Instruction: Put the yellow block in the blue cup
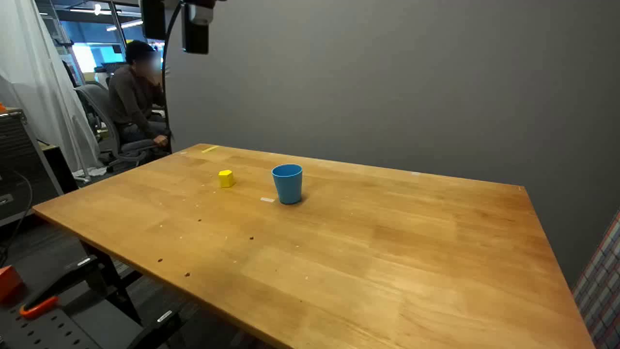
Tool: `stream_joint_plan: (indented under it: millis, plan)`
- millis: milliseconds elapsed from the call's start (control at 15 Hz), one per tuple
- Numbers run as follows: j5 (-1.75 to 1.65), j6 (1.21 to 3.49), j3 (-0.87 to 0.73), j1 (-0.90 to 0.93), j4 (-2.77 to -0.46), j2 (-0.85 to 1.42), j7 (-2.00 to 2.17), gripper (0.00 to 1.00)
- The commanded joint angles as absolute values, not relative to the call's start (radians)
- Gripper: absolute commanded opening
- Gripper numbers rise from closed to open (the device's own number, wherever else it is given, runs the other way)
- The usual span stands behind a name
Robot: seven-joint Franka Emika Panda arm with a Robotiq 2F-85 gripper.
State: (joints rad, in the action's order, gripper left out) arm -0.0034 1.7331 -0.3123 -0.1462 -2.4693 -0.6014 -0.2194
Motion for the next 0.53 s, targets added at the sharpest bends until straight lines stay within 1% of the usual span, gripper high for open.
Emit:
stream_joint_plan:
  millis: [0, 333, 467]
  plan:
    - [0.005, 1.732, -0.297, -0.165, -2.464, -0.598, -0.228, 1.0]
    - [0.009, 1.718, -0.305, -0.168, -2.453, -0.604, -0.233, 1.0]
    - [0.016, 1.741, -0.276, -0.14, -2.42, -0.534, -0.215, 1.0]
